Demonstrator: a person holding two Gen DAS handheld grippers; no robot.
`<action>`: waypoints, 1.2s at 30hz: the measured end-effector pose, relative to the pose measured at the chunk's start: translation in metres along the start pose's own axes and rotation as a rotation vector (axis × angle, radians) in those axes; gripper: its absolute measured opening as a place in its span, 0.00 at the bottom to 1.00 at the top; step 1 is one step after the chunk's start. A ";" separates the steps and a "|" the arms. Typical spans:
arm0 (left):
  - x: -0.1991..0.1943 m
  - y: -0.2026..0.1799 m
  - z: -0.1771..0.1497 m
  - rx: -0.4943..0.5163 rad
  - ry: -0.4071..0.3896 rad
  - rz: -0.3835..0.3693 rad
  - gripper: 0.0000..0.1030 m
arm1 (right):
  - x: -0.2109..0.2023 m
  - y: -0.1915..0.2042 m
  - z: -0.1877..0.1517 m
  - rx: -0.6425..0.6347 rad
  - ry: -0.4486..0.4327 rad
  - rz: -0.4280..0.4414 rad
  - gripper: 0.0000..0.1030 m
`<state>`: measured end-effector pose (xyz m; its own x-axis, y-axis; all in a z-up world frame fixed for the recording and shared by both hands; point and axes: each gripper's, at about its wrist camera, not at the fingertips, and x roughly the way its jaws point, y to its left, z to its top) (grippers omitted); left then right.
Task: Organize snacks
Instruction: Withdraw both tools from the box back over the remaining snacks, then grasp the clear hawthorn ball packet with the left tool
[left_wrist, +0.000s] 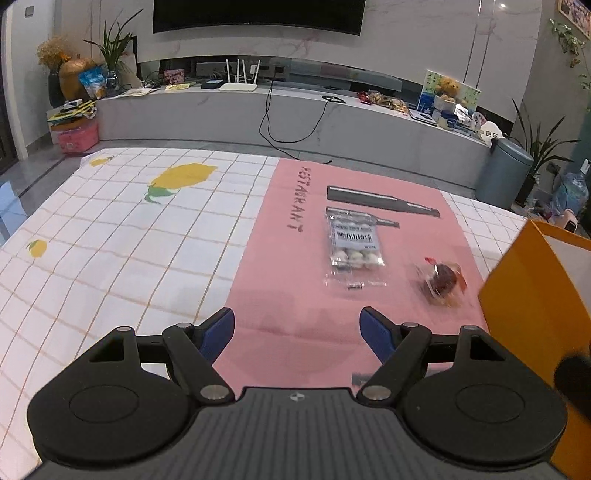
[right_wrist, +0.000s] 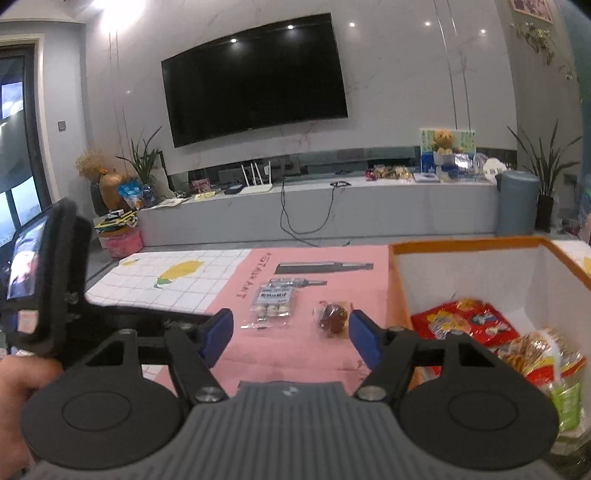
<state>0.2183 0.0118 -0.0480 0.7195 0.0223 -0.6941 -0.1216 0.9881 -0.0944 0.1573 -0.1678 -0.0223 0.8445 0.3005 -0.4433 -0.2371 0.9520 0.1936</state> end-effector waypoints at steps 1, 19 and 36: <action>0.003 0.000 0.001 0.002 -0.007 -0.008 0.88 | 0.002 0.001 -0.001 -0.001 0.009 -0.002 0.67; 0.099 -0.026 0.046 0.046 0.040 -0.063 0.87 | 0.042 0.017 -0.010 -0.069 0.006 -0.115 0.62; 0.135 -0.053 0.053 0.104 0.055 -0.075 0.81 | 0.071 0.036 -0.024 -0.121 0.034 -0.163 0.61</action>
<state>0.3581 -0.0294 -0.0983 0.6851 -0.0582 -0.7261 0.0047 0.9971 -0.0756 0.1968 -0.1105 -0.0679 0.8602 0.1418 -0.4899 -0.1566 0.9876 0.0109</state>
